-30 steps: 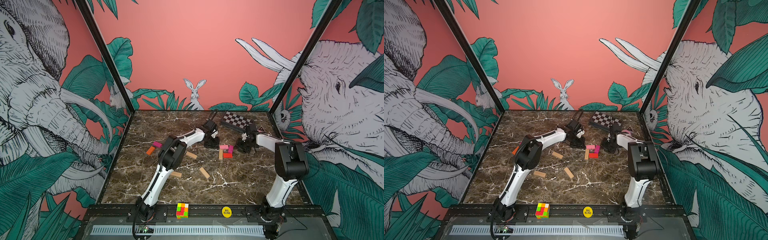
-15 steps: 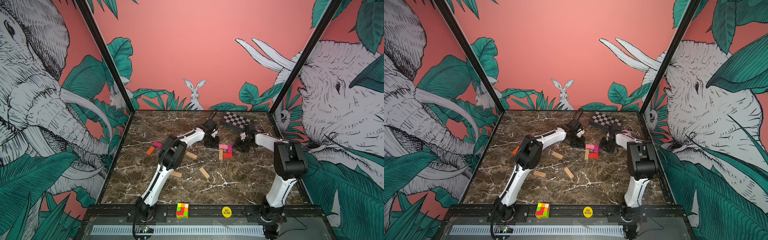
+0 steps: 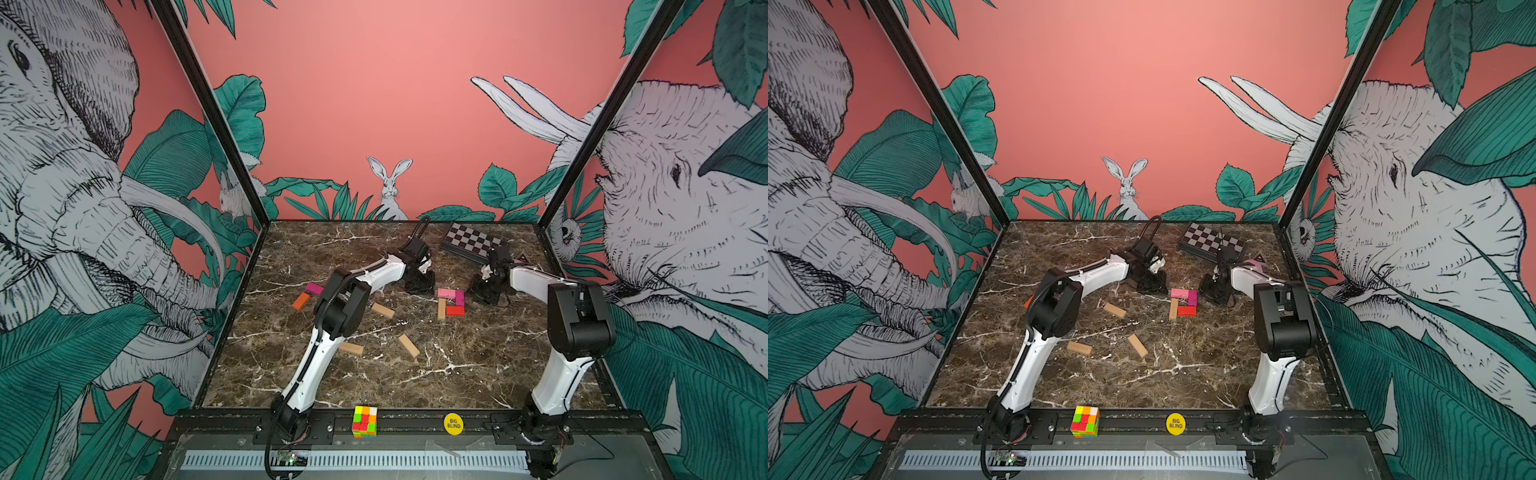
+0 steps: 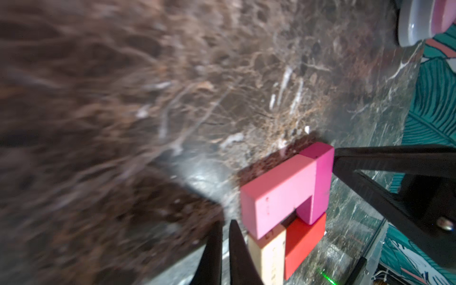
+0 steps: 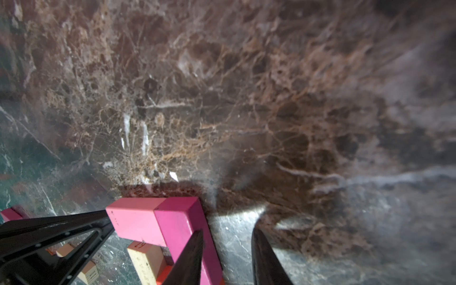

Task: Assemble the letter p with building blocks
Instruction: Adjust the building block at the center of the board.

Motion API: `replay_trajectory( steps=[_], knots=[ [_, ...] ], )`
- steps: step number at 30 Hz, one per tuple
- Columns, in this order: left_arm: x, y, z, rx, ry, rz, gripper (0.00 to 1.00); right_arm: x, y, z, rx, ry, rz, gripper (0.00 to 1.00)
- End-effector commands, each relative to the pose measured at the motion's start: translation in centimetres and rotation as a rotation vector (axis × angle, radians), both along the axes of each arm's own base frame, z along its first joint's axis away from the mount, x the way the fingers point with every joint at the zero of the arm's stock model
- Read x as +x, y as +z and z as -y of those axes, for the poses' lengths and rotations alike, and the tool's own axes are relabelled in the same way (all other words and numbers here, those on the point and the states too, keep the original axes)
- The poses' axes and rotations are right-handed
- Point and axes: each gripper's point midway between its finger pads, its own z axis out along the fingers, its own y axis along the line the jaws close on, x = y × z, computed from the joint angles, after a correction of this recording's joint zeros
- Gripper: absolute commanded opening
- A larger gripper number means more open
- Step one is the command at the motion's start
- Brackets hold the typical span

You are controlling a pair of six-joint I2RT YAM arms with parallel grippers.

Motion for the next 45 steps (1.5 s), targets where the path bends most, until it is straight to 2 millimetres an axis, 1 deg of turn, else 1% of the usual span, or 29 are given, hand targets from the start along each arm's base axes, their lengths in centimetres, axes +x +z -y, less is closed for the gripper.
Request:
replay_trajectory(
  steps=[1, 3, 5, 8, 9, 11, 13, 15, 17, 19, 22, 25, 29, 30, 33, 36, 43, 45],
  knots=[
    [-0.5, -0.9, -2.7, 0.081, 0.046, -0.029, 0.12, -1.1, -0.5, 1.8, -0.069, -0.046, -0.05, 0.35],
    [-1.0, -0.7, -3.0, 0.087, 0.041, -0.035, 0.12, -1.3, -0.3, 2.0, -0.07, -0.043, -0.048, 0.35],
    [-1.7, -0.8, -3.6, 0.098, 0.039, -0.045, 0.12, -1.8, -0.2, 2.2, -0.077, -0.036, -0.052, 0.35],
    [-3.3, -1.1, -4.9, 0.111, 0.043, -0.055, 0.13, -3.3, -0.1, 2.5, -0.078, -0.027, -0.052, 0.43],
    [-4.0, -1.2, -5.4, 0.121, 0.042, -0.059, 0.14, -3.9, -0.2, 2.6, -0.073, -0.026, -0.055, 0.45],
    [-5.1, -1.1, -6.3, 0.129, 0.039, -0.057, 0.17, -5.1, -0.2, 2.7, -0.056, -0.024, -0.058, 0.47],
    [-6.2, -0.9, -7.0, 0.135, 0.027, -0.055, 0.25, -6.2, -0.3, 2.8, -0.046, -0.015, -0.062, 0.5],
    [-7.1, -0.3, -7.2, 0.146, 0.006, -0.04, 0.32, -7.4, -0.5, 2.9, -0.042, -0.005, -0.07, 0.5],
    [-7.6, 0.6, -6.9, 0.153, -0.011, -0.014, 0.41, -8.0, -0.6, 2.9, -0.033, 0.001, -0.073, 0.52],
    [-8.4, 2.0, -5.7, 0.167, -0.047, 0.041, 0.47, -8.4, -0.5, 2.7, -0.021, 0.008, -0.068, 0.57],
    [-8.6, 3.9, -4.1, 0.162, -0.073, 0.101, 0.58, -8.5, -0.4, 2.6, -0.01, 0.011, -0.054, 0.63],
    [-8.2, 4.7, -2.8, 0.181, -0.086, 0.152, 0.65, -8.3, -0.2, 2.2, 0.01, 0.024, -0.044, 0.68],
    [-8.1, 4.5, -1.6, 0.202, -0.111, 0.151, 0.65, -8.3, 0.0, 2.0, 0.022, 0.039, -0.039, 0.72],
    [-8.0, 4.5, -1.2, 0.2, -0.117, 0.16, 0.65, -8.0, 1.0, 1.9, 0.026, 0.044, -0.002, 0.73],
    [-8.2, 4.3, -0.4, 0.216, -0.141, 0.173, 0.65, -8.3, 1.2, 1.8, 0.027, 0.053, 0.003, 0.75],
    [-8.4, 3.9, 0.1, 0.234, -0.155, 0.173, 0.63, -8.3, 1.5, 1.8, 0.033, 0.062, 0.019, 0.79],
    [-8.8, 3.2, 1.1, 0.235, -0.176, 0.165, 0.53, -9.0, 1.5, 1.9, 0.037, 0.061, 0.01, 0.79],
    [-9.0, 3.0, 1.3, 0.238, -0.183, 0.162, 0.53, -9.2, 1.5, 1.9, 0.039, 0.061, 0.009, 0.79]
  ],
)
